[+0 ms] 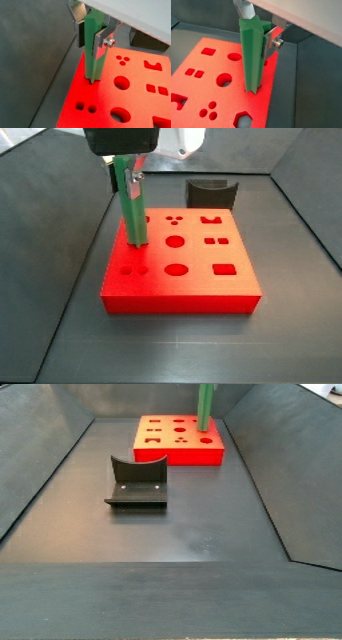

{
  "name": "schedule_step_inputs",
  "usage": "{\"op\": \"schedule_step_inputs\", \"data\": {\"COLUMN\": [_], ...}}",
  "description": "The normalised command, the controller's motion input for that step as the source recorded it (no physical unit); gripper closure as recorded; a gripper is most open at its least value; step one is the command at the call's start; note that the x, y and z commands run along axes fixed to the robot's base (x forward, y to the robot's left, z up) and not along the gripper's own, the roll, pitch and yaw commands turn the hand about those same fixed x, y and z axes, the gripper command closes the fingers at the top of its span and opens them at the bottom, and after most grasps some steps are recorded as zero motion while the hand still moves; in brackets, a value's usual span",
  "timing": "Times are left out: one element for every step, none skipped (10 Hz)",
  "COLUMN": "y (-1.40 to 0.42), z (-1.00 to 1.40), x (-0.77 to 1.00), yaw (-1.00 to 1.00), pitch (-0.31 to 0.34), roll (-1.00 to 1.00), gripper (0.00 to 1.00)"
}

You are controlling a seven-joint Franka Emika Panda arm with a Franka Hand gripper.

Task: Pick up the star object. Move up. Place the star object on the fixture. Regrasp the star object. Move to above the board. Insert the star object.
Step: Insert the star object.

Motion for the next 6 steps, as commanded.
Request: {"op": "schedule_step_inputs", "data": {"y": [0.0,0.0,0.0,0.0,0.0,0.02], "z": [0.0,0.0,-0.02,-0.03,-0.03,-0.05], "x": [0.0,0.01,0.15,0.22,0.17,0.11], "yaw": [0.0,-0.04,-0.29,-0.35,-0.28,-0.07], "pitch": [-0.013,-0.011,-0.017,-0.033,-0.046,-0.026], "roll": [0.0,-0.01,0.0,-0.01,-0.02,0.0], "gripper": [1.0,1.0,1.0,1.0,1.0,1.0]}}
